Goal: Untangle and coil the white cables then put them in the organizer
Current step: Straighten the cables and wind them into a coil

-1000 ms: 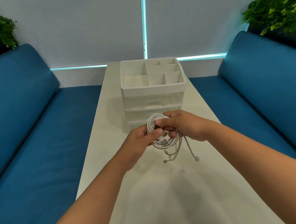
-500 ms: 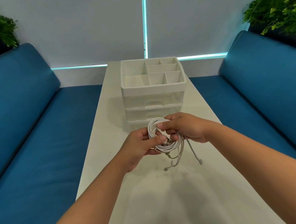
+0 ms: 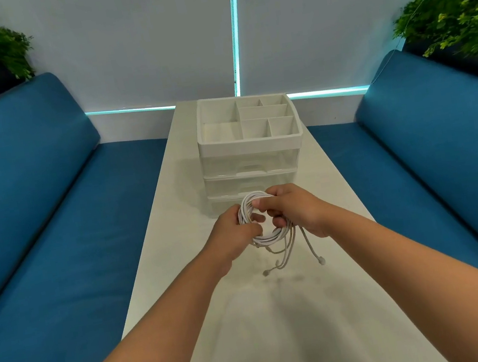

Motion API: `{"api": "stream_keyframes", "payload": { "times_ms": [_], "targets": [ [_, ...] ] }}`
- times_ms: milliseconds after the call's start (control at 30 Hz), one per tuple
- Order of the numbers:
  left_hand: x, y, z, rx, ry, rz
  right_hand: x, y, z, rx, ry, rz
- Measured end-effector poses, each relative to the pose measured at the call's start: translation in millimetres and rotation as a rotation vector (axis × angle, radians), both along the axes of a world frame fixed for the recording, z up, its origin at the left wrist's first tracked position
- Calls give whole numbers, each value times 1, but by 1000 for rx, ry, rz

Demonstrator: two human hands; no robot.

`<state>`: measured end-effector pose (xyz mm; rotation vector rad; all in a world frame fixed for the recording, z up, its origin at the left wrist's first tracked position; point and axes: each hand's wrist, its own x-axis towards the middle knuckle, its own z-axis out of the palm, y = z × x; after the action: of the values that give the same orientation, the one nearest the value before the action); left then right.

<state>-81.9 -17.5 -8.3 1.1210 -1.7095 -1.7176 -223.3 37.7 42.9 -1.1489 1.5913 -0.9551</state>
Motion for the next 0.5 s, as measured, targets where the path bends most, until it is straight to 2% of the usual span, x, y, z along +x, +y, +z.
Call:
{"api": "stream_keyframes", "payload": {
  "times_ms": [167,333,433,500],
  "targets": [
    [-1,4,-2,191,31,-98,4,-4,-3,17,17,-52],
    [4,11,-5,260,251,-233,2,-5,7,29,7,-59],
    [4,4,11,239,334,-205,3,-6,3,9,183,-6],
    [2,0,24,257,264,-198,6,-7,0,1,237,14]
  ]
}}
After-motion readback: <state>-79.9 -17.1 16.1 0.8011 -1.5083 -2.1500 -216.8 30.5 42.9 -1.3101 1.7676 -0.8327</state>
